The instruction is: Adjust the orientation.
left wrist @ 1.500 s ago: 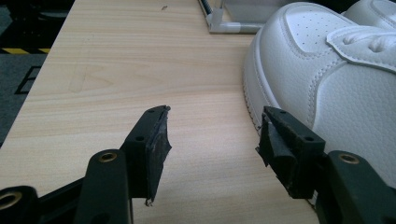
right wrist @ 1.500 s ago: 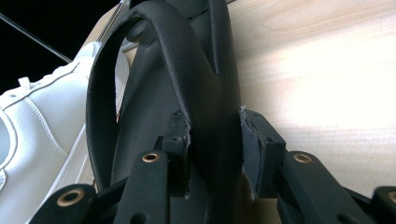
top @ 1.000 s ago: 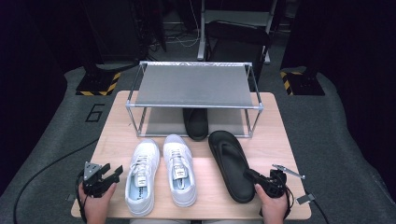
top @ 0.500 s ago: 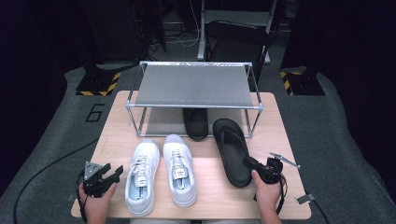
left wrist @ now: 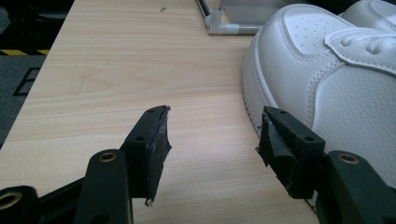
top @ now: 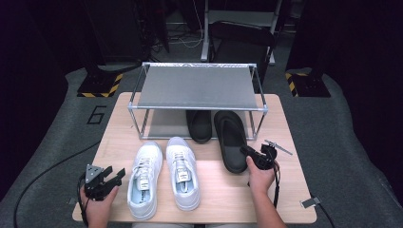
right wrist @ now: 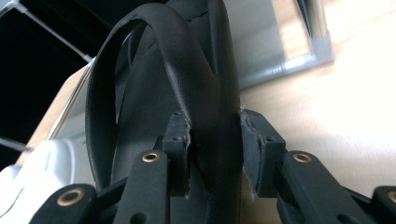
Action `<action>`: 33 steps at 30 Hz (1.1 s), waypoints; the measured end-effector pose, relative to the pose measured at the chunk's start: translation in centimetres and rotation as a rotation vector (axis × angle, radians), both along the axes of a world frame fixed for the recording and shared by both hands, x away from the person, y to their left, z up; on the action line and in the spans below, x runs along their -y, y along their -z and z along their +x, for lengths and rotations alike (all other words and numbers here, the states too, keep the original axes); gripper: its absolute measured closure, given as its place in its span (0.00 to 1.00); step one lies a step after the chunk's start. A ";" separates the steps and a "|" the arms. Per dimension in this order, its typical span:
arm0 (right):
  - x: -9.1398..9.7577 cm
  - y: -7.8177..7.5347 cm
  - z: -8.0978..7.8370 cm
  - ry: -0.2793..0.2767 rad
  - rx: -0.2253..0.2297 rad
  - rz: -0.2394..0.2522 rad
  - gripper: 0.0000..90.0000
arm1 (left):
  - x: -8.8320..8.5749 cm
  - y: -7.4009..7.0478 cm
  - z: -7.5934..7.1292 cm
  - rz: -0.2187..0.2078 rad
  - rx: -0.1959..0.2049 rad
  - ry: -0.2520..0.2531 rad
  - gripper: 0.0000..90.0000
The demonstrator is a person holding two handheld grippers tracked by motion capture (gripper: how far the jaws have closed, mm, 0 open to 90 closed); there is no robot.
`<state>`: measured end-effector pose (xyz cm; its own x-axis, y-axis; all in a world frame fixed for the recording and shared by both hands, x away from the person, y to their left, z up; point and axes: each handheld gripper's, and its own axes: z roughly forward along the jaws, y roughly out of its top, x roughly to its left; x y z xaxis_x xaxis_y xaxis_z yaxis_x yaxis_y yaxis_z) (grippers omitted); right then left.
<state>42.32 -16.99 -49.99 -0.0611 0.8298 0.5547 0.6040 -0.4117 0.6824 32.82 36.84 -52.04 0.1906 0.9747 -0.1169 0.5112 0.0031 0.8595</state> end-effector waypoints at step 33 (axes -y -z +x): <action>-1.7 0.5 6.4 0.071 -0.003 -0.040 0.72 | -0.1 0.1 0.1 -0.002 -0.004 0.002 0.47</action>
